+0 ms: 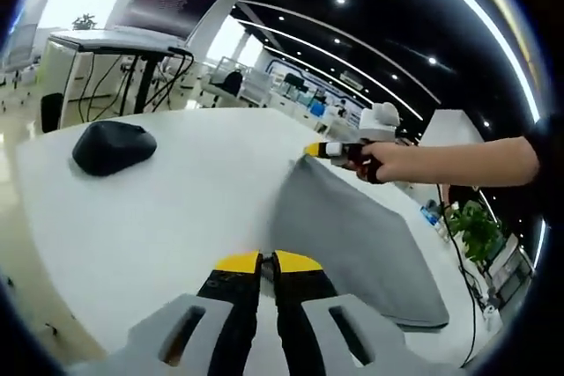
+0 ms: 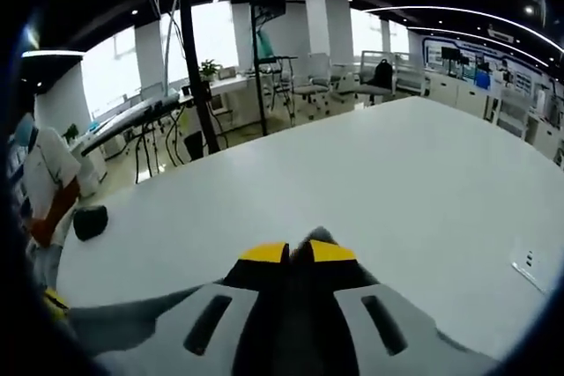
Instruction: Fold the towel on the table until its edges align and the towel forms a compact rectangular stack.
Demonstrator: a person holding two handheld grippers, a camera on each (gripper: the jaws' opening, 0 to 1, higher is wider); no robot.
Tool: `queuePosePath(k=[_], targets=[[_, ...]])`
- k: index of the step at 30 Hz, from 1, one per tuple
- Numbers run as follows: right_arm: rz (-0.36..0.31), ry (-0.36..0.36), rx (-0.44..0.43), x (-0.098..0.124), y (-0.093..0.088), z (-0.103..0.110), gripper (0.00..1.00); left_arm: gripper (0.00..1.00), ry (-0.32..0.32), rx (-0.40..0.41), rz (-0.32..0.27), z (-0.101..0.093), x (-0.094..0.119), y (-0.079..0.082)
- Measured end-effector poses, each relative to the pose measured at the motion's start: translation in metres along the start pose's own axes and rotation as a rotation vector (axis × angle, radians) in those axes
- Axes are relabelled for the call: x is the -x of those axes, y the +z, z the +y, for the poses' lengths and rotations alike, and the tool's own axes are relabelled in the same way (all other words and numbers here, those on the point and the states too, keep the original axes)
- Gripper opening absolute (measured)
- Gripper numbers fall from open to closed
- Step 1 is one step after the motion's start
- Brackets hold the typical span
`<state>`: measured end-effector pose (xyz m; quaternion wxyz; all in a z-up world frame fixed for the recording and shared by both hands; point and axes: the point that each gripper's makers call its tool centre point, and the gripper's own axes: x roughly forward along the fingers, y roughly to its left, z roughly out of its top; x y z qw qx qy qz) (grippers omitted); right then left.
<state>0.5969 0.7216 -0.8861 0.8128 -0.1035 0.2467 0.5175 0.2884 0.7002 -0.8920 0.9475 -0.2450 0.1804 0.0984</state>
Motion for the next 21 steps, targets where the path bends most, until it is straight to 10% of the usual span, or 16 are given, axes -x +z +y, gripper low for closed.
queuePosePath(k=[10,21], targets=[[0.005,-0.001,0.001,0.014,0.003,-0.014,0.18,0.35,0.044,-0.149,0.020,-0.006,-0.003,0.007],[0.041,0.028,0.022,0.043,-0.012,-0.026,0.28,0.41,0.027,-0.246,0.011,-0.021,-0.005,0.016]])
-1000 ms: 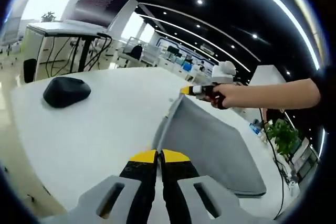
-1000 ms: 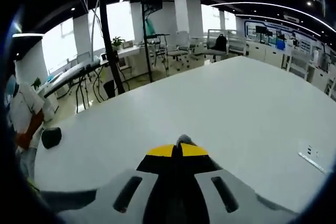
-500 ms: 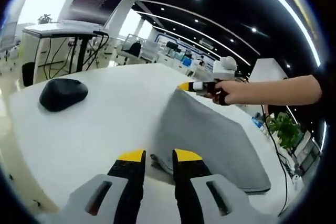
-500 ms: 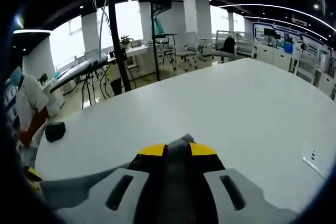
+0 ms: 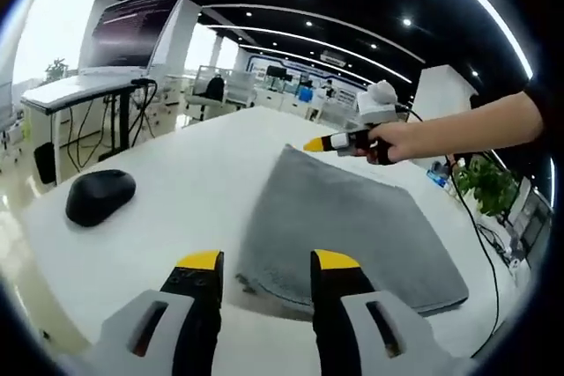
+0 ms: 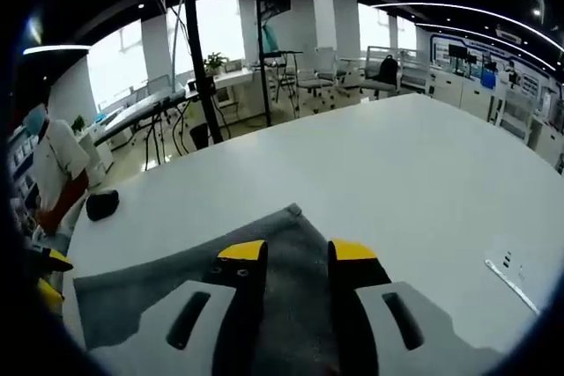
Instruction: Fold the towel on the table until its edges align and the towel forms a compact rectangular stack.
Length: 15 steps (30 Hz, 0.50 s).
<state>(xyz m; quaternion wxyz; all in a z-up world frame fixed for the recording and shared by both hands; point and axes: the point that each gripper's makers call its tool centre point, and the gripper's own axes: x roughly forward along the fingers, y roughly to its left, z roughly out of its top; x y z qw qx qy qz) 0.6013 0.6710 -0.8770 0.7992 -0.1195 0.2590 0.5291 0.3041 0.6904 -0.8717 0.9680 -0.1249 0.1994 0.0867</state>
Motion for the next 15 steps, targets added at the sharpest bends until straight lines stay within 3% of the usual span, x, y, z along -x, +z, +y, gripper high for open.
queuePosePath(k=[2,15], targets=[[0.004,0.004,-0.005,-0.004,0.000,-0.003,0.29,0.44,-0.006,-0.013,0.004,-0.006,0.000,0.002],[0.030,-0.009,-0.020,0.041,-0.021,-0.022,0.30,0.58,-0.133,-0.106,0.055,-0.060,-0.006,0.000]])
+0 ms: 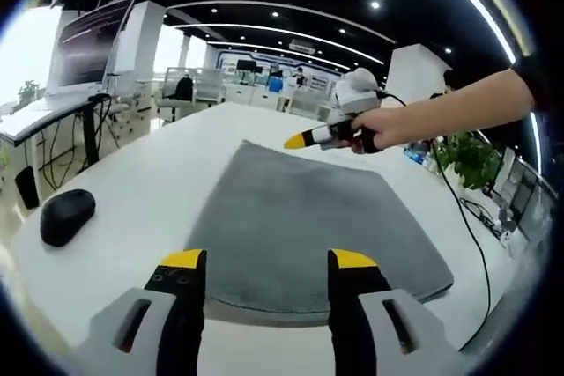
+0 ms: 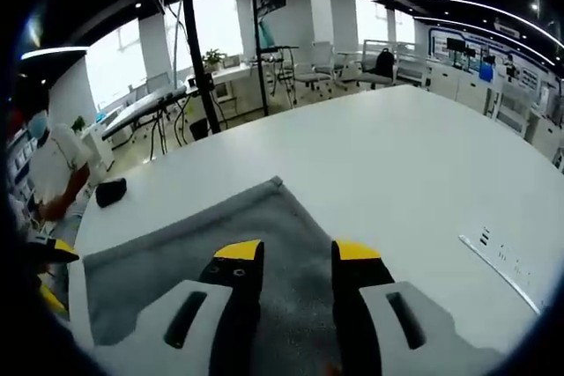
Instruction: Fold the towel on the table until its edges align and the towel forms a compact rectangular stack.
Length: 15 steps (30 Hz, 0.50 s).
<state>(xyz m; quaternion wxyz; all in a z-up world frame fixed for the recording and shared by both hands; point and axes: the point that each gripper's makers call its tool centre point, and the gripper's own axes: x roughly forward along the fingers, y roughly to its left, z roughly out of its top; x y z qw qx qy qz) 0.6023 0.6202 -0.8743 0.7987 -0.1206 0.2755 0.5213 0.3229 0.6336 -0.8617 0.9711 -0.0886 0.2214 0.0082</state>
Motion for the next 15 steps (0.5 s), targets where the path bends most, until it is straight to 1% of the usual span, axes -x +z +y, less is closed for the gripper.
queuePosePath(k=[5,6,7,9,10,11,13,15], targets=[[-0.006,-0.017,-0.012,0.017,0.000,-0.022,0.30,0.59,-0.052,-0.041,0.028,-0.025,-0.005,0.002],[-0.006,-0.021,-0.015,0.024,0.000,-0.022,0.30,0.59,-0.068,-0.053,0.034,-0.032,-0.007,0.002],[-0.005,-0.024,-0.017,0.026,-0.001,-0.023,0.30,0.59,-0.079,-0.061,0.037,-0.038,-0.008,0.002],[-0.004,-0.035,-0.026,0.034,-0.006,-0.035,0.30,0.59,-0.103,-0.076,0.044,-0.051,-0.010,0.003],[-0.003,-0.041,-0.026,0.040,-0.008,-0.038,0.30,0.59,-0.122,-0.089,0.050,-0.059,-0.013,0.003],[-0.001,-0.046,-0.025,0.044,-0.010,-0.041,0.30,0.60,-0.128,-0.091,0.052,-0.064,-0.014,0.004],[-0.001,-0.057,-0.028,0.048,-0.009,-0.055,0.30,0.60,-0.151,-0.096,0.055,-0.076,-0.018,0.006],[-0.005,-0.070,-0.036,0.059,-0.011,-0.061,0.30,0.60,-0.175,-0.107,0.057,-0.088,-0.022,0.007]])
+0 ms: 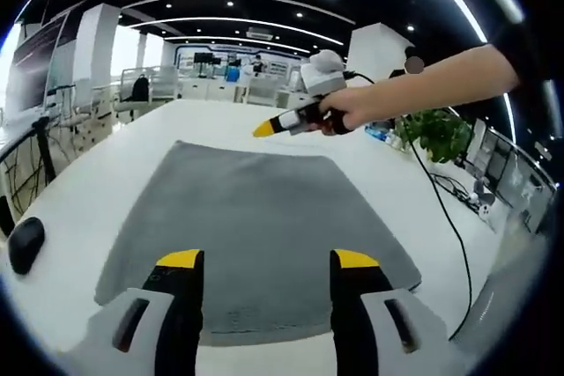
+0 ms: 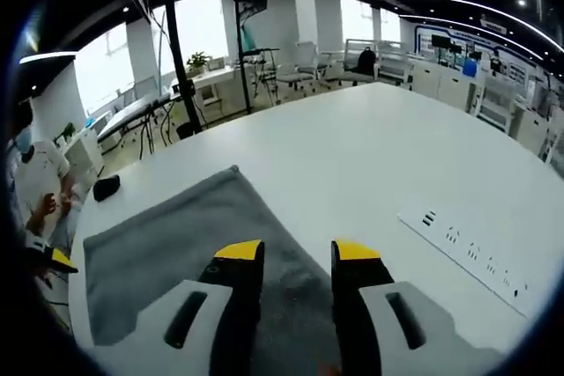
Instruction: Fold the towel on the table until its edges align and the towel forms a compact rectangular stack.
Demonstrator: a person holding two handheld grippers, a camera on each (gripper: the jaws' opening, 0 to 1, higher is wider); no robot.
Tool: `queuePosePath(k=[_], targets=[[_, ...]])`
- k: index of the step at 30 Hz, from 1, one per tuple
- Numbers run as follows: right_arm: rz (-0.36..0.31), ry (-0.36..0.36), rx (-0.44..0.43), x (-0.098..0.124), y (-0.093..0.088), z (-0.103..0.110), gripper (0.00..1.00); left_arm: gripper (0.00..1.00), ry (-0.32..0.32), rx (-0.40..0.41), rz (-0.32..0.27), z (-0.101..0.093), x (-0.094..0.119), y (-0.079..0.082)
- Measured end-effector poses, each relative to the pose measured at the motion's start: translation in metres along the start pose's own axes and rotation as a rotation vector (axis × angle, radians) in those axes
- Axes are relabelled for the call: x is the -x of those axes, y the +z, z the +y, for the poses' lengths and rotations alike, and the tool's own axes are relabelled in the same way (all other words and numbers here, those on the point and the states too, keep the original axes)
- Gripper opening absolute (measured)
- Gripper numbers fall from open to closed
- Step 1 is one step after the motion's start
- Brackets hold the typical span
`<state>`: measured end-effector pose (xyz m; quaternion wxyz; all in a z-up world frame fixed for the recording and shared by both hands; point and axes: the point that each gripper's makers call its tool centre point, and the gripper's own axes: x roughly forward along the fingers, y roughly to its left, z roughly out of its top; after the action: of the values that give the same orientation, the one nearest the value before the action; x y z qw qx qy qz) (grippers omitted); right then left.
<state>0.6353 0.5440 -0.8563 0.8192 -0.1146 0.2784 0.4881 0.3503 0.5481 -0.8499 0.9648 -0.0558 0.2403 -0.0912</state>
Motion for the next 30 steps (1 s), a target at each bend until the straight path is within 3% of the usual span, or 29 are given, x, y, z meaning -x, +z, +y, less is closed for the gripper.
queuePosePath(k=[10,12,20,30], targets=[[0.008,-0.042,-0.029,0.041,-0.017,-0.028,0.29,0.59,-0.125,-0.101,0.087,-0.055,-0.016,-0.007],[0.010,-0.049,-0.034,0.041,-0.019,-0.034,0.29,0.59,-0.136,-0.111,0.094,-0.062,-0.017,-0.007],[0.033,-0.098,-0.062,0.070,-0.053,-0.065,0.28,0.59,-0.223,-0.152,0.142,-0.106,-0.029,-0.019],[0.059,-0.130,-0.092,0.090,-0.083,-0.083,0.27,0.57,-0.301,-0.269,0.187,-0.153,-0.040,-0.029]])
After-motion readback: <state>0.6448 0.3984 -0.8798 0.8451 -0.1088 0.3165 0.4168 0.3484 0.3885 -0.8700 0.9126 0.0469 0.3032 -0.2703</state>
